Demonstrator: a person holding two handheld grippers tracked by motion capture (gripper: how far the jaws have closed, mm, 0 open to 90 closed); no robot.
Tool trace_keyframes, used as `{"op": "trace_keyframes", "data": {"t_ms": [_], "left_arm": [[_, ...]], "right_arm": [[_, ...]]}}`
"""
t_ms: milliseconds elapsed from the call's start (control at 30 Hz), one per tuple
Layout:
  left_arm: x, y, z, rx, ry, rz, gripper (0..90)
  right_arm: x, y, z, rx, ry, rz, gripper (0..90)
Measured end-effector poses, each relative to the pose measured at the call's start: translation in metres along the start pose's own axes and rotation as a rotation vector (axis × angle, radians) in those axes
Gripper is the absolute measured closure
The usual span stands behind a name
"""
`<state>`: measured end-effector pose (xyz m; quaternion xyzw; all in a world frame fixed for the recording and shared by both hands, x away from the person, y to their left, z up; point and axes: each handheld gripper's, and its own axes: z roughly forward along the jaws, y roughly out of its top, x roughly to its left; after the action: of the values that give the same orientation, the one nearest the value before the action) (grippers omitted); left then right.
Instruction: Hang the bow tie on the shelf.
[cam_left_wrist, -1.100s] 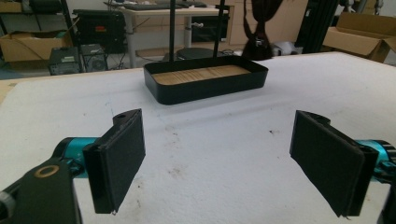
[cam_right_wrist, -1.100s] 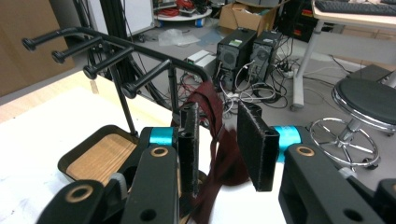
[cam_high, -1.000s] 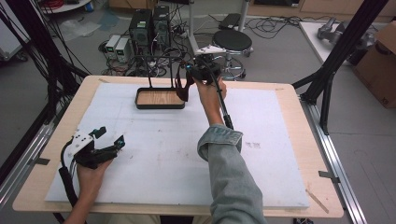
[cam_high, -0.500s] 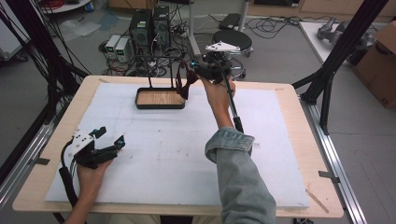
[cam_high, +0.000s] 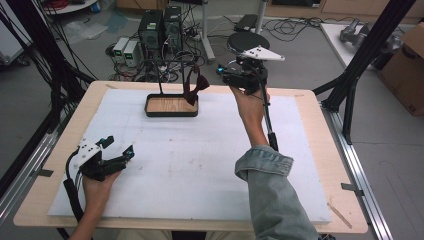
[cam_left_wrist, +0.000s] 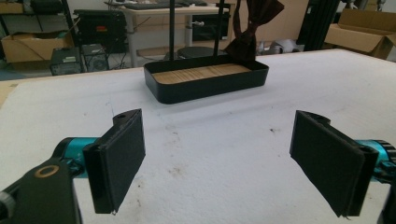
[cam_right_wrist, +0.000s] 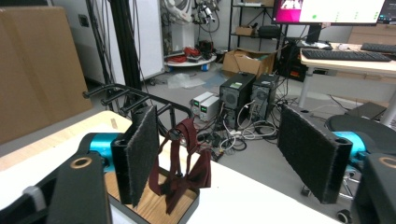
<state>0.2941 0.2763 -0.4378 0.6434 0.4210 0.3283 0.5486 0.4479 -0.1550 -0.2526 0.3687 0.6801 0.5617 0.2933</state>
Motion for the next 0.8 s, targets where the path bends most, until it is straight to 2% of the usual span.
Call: {"op": "trace_keyframes", "data": {"t_ms": [200, 300, 567, 633, 700, 800], "left_arm": [[0.000, 0.000, 0.000, -0.002, 0.000, -0.001, 18.3], [-0.001, 0.000, 0.000, -0.001, -0.002, 0.001, 18.3], [-0.001, 0.000, 0.000, 0.003, 0.001, 0.006, 18.2], [-0.001, 0.000, 0.000, 0.004, 0.002, 0.009, 18.2], [-0.001, 0.000, 0.000, 0.002, 0.002, 0.008, 18.2], [-0.002, 0.000, 0.000, 0.004, 0.004, 0.009, 18.2]], "right_arm": [[-0.002, -0.002, -0.022, -0.058, -0.010, -0.010, 21.6], [-0.003, -0.003, -0.032, -0.067, -0.006, -0.009, 19.0], [0.001, -0.007, -0.067, -0.136, -0.022, -0.043, 16.5], [0.002, -0.012, -0.080, -0.179, -0.040, -0.055, 14.0], [0.002, -0.013, -0.084, -0.184, -0.045, -0.061, 13.7], [0.005, -0.022, -0.101, -0.207, -0.043, -0.066, 12.7]]}}
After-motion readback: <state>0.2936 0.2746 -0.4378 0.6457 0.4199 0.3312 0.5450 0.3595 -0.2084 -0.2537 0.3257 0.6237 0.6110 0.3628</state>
